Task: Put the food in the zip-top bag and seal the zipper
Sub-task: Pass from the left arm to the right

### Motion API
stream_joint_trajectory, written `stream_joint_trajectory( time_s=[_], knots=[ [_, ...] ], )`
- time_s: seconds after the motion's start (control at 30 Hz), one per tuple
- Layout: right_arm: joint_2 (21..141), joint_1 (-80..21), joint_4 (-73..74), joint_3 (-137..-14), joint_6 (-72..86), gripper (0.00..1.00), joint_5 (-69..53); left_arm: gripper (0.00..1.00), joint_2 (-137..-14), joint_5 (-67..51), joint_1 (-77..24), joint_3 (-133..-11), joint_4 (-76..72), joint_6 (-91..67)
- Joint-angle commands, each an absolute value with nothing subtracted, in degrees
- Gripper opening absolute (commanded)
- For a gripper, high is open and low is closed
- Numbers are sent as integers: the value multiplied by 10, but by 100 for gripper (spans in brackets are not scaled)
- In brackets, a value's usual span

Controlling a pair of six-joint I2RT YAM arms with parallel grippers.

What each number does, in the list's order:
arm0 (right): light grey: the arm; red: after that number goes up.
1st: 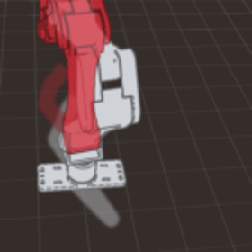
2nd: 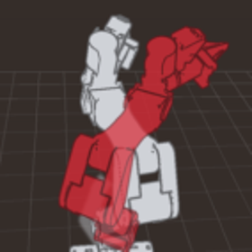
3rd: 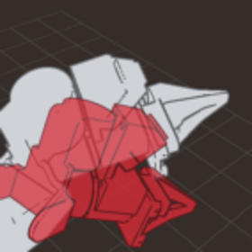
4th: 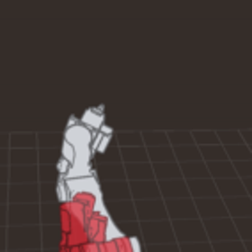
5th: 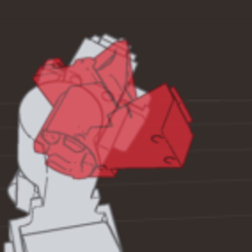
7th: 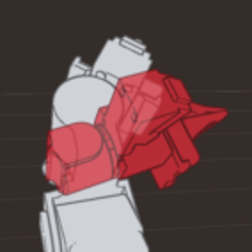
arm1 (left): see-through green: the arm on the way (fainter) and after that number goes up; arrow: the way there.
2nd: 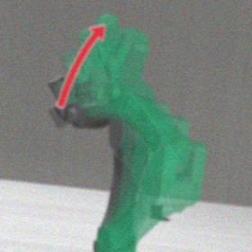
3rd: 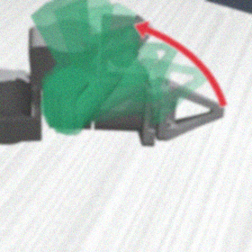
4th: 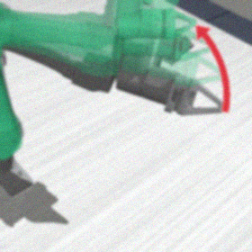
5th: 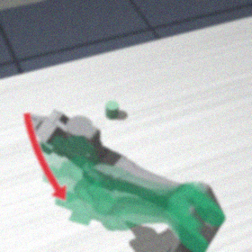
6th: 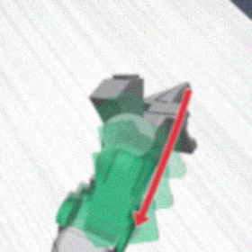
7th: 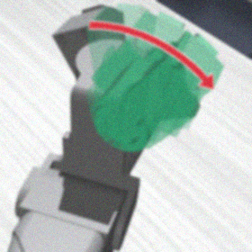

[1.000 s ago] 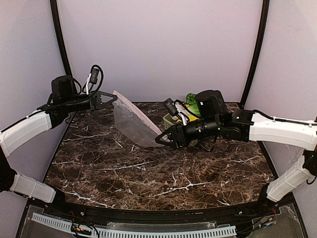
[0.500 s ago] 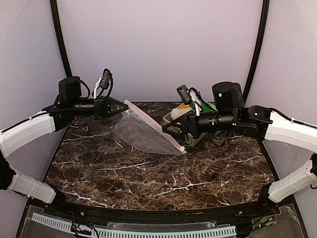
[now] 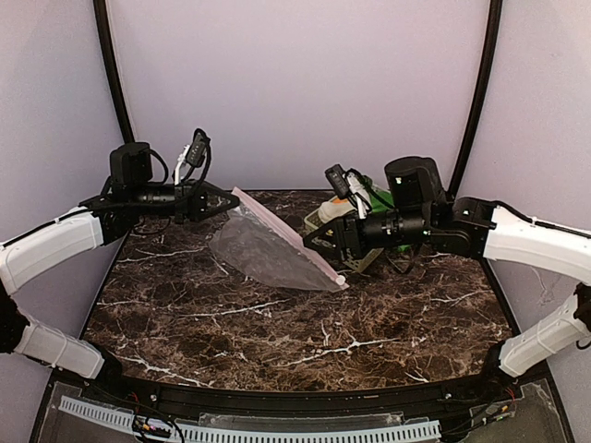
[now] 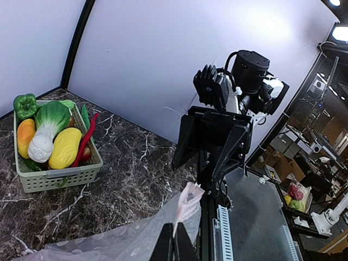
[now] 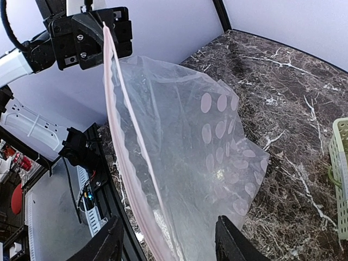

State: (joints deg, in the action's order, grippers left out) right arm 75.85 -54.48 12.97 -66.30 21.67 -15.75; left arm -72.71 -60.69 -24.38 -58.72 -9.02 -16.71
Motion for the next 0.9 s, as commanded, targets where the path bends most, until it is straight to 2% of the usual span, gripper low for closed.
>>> stream_joint_trajectory(
  time_s=[0.0, 0.87],
  knots=[
    [768, -533, 116, -670, 216, 55, -173, 1, -718, -623, -248, -590, -96, -164],
    [824, -521, 116, -707, 192, 48, -245, 1, -718, -631, -252, -587, -108, -174]
  ],
)
